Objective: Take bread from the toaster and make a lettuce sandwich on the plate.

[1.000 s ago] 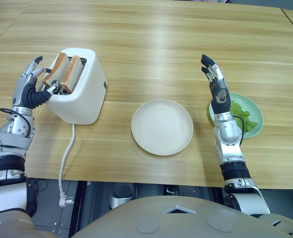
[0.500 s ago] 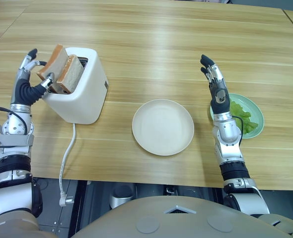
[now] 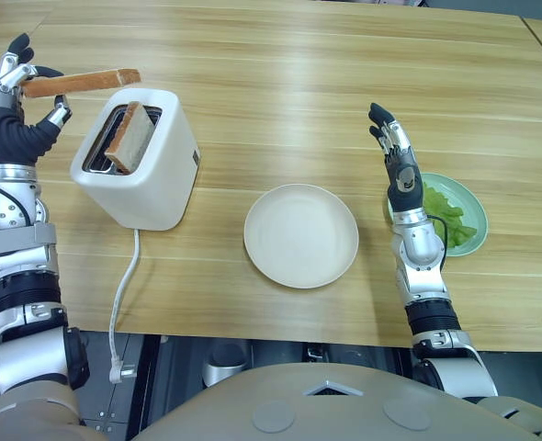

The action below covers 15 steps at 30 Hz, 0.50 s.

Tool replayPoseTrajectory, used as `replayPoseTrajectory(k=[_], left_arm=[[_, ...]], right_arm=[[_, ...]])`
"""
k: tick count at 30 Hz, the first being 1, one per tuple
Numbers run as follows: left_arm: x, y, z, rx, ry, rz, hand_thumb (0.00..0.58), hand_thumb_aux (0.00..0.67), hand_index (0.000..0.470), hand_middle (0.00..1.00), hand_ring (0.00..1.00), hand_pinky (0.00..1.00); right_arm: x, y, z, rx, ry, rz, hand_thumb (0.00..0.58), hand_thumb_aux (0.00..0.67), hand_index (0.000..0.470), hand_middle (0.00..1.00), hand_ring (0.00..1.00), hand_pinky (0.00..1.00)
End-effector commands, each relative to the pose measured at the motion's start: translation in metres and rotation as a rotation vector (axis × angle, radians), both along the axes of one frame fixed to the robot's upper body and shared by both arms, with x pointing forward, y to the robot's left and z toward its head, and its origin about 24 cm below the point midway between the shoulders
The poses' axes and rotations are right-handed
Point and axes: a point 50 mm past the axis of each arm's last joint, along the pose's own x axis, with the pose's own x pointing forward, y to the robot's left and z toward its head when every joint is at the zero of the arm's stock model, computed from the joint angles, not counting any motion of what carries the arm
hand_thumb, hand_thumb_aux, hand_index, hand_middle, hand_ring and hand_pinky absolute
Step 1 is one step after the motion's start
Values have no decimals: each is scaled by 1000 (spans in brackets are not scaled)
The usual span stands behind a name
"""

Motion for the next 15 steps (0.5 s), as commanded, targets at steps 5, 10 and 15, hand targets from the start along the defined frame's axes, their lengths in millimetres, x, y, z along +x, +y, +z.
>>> replayPoseTrajectory(k=[5,10,15], left_arm=[[-5,-13,32,-41,-140,-92,580,670,460,0,0,0],[-8,-27,45,-75,-190,-207,580,670,460,796,796,796],[-5,-60,43,-71,-135,-408,580,670,460,1000,1000,1000]], right_arm=[[1,1,-3,5,10,-5,0,0,0,0,0,0],[1,0,-1,4,5,-7,0,0,0,0,0,0],[2,-6,1,-2,-4,-26,0,0,0,0,0,0]])
